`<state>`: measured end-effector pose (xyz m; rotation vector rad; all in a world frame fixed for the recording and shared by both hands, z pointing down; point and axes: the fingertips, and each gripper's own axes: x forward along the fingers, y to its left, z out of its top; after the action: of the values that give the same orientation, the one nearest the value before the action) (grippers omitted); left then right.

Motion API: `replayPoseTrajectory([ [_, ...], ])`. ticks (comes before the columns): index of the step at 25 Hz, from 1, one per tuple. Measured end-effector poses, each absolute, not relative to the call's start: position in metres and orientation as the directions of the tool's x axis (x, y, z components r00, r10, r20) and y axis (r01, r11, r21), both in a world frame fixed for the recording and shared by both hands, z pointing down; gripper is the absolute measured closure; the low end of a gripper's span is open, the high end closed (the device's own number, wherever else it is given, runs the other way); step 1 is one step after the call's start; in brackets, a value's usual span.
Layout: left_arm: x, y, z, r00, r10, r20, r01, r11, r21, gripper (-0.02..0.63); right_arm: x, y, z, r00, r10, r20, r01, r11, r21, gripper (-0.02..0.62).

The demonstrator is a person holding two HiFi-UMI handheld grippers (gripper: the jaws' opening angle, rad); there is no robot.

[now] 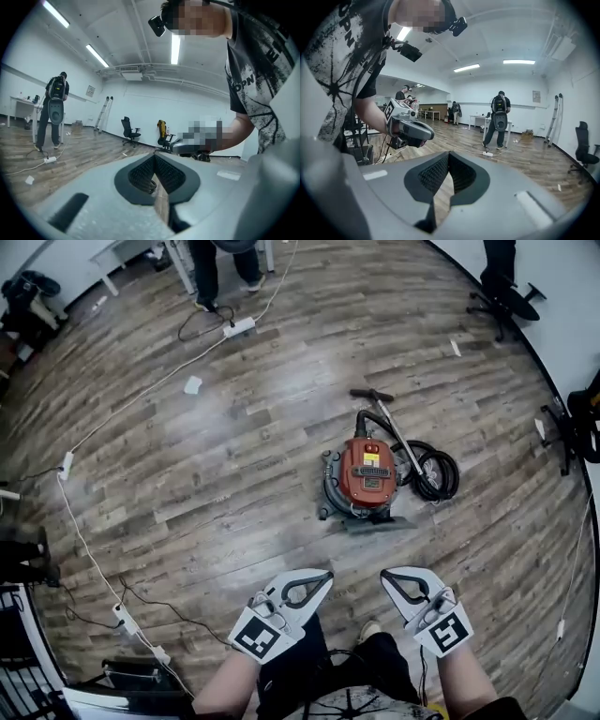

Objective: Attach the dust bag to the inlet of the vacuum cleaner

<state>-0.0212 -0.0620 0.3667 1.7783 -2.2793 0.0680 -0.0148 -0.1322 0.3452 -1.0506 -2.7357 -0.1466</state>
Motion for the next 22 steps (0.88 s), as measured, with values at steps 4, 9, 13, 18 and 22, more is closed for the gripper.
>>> replayPoseTrajectory([
  [4,-0.041,-0.038,0.297,-0.225,-0.963,0.145,-0.97,0.236,0.061,0.603,-0.038,-0.106,0.283,-0.746,0.643,0.175,0.662,0.744,0.088,0.589],
  [9,-0.061,-0.02,0.232,-0.224,-0.974,0.023,-0.973,0.224,0.045,0.603,-0.055,-0.075,0.222,-0.761,0.644,0.077,0.647,0.746,0.156,0.588],
  [13,-0.059,-0.011,0.207,-0.219,-0.974,0.05,-0.976,0.218,-0.027,0.603,-0.056,-0.057,0.193,-0.755,0.656,0.012,0.645,0.739,0.192,0.588],
  [18,-0.057,-0.009,0.196,-0.257,-0.963,0.079,-0.965,0.251,-0.078,0.603,-0.053,-0.05,0.169,-0.712,0.7,-0.049,0.679,0.705,0.207,0.589],
  [22,-0.056,-0.023,0.186,-0.291,-0.953,0.079,-0.955,0.285,-0.084,0.603,-0.053,-0.06,0.16,-0.673,0.738,-0.041,0.718,0.666,0.205,0.589],
])
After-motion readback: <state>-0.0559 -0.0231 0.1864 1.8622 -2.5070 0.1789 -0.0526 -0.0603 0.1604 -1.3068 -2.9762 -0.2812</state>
